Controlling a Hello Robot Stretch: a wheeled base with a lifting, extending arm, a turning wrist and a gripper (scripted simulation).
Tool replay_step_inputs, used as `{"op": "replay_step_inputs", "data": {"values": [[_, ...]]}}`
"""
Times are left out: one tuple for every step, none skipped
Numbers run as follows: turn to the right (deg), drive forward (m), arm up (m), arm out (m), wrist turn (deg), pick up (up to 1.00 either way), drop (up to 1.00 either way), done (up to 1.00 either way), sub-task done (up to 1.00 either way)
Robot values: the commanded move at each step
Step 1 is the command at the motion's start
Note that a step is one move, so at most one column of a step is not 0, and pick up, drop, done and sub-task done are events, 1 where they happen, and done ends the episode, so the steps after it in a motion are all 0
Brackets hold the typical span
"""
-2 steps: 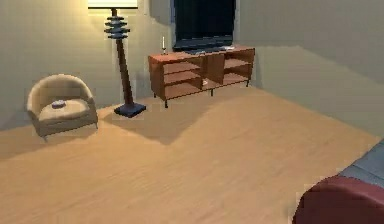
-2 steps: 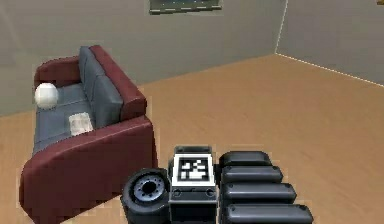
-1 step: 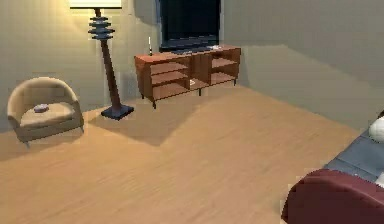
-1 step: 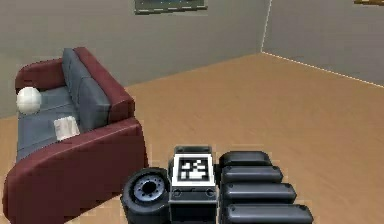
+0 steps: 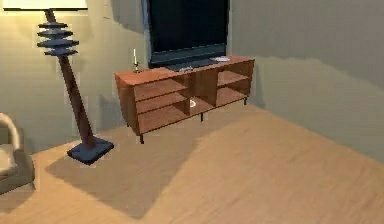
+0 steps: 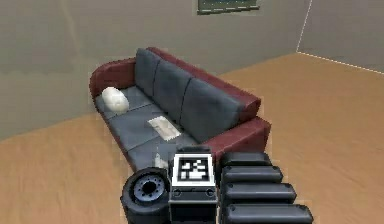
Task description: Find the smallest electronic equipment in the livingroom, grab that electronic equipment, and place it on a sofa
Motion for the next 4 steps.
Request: {"op": "replay_step_inputs", "data": {"values": [[9.0,0.0,0.0,0.0,0.0,0.0,0.0,0.0,0.0],[0.0,0.45,0.0,0.0,0.0,0.0,0.0,0.0,0.0],[42.0,0.0,0.0,0.0,0.0,0.0,0.0,0.0,0.0],[0.0,1.0,0.0,0.0,0.0,0.0,0.0,0.0,0.0]]}}
